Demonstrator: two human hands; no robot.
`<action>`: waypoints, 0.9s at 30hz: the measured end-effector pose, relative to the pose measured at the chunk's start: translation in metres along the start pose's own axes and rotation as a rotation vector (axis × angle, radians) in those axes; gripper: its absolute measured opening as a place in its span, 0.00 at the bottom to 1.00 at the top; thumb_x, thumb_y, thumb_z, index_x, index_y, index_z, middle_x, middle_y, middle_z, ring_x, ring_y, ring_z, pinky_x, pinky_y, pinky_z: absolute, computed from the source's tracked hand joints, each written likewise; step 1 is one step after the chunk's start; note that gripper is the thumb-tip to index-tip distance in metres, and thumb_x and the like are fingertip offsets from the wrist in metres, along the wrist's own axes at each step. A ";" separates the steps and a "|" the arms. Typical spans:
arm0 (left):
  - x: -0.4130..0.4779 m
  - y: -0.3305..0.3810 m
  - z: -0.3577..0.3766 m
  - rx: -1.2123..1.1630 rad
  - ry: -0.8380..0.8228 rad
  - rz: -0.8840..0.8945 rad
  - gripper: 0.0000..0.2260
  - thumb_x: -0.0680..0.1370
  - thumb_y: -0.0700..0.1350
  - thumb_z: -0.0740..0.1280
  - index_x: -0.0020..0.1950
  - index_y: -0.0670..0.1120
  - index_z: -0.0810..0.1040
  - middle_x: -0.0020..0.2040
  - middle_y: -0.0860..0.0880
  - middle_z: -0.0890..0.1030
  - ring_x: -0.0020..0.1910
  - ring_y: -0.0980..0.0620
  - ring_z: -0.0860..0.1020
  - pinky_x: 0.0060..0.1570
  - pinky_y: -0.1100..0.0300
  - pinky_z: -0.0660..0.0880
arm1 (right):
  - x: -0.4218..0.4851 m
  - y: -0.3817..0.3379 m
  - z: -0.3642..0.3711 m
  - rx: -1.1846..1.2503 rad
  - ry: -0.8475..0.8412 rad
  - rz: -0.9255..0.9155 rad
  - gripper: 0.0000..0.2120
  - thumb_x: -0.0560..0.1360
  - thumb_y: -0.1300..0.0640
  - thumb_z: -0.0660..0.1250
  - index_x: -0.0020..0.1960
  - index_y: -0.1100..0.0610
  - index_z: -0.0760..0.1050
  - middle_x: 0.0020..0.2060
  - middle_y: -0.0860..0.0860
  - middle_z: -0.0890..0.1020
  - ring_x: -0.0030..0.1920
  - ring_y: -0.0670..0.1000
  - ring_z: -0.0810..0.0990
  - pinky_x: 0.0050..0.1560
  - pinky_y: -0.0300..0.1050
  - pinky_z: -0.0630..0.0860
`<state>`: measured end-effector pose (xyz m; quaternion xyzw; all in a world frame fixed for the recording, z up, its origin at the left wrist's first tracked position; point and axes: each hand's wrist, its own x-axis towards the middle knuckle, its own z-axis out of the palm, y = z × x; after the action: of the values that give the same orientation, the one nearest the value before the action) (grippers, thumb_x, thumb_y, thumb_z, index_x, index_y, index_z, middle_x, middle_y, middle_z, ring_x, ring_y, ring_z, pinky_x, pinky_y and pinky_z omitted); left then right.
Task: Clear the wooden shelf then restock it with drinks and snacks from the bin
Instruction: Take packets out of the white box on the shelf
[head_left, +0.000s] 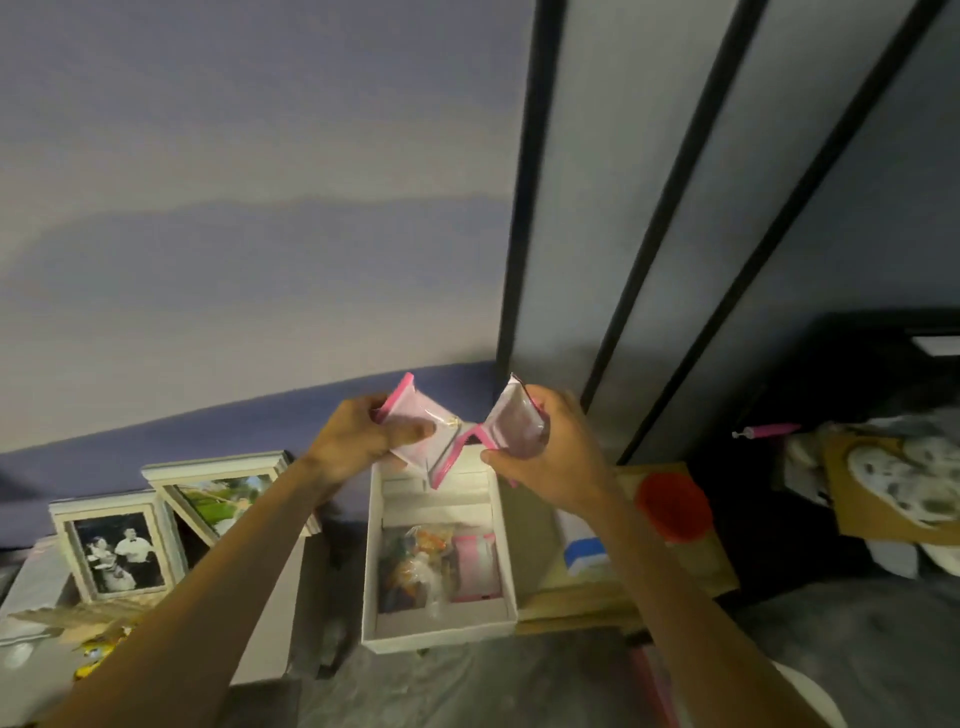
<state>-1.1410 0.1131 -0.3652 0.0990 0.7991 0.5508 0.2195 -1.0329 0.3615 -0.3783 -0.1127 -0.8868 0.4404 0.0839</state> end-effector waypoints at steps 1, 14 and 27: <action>-0.007 0.014 0.008 -0.013 -0.036 0.016 0.13 0.74 0.47 0.80 0.56 0.49 0.83 0.51 0.49 0.88 0.48 0.50 0.87 0.43 0.59 0.84 | -0.011 -0.005 -0.017 -0.019 0.031 0.005 0.43 0.67 0.42 0.85 0.75 0.48 0.69 0.63 0.43 0.72 0.60 0.46 0.77 0.53 0.36 0.79; -0.060 0.102 0.314 0.083 -0.635 0.143 0.16 0.73 0.51 0.80 0.58 0.51 0.83 0.51 0.47 0.88 0.48 0.48 0.88 0.49 0.50 0.85 | -0.259 0.098 -0.212 -0.160 0.556 0.521 0.46 0.61 0.33 0.79 0.74 0.46 0.69 0.68 0.50 0.72 0.65 0.53 0.76 0.66 0.54 0.78; -0.059 -0.054 0.636 0.308 -0.634 -0.117 0.24 0.78 0.52 0.76 0.71 0.47 0.74 0.61 0.45 0.81 0.57 0.45 0.82 0.57 0.49 0.82 | -0.374 0.403 -0.225 -0.262 0.415 0.863 0.48 0.64 0.27 0.76 0.78 0.43 0.62 0.72 0.46 0.68 0.71 0.51 0.68 0.66 0.55 0.78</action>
<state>-0.7921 0.6014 -0.5894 0.2512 0.7692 0.3523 0.4702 -0.5667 0.6673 -0.5846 -0.5643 -0.7718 0.2881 0.0538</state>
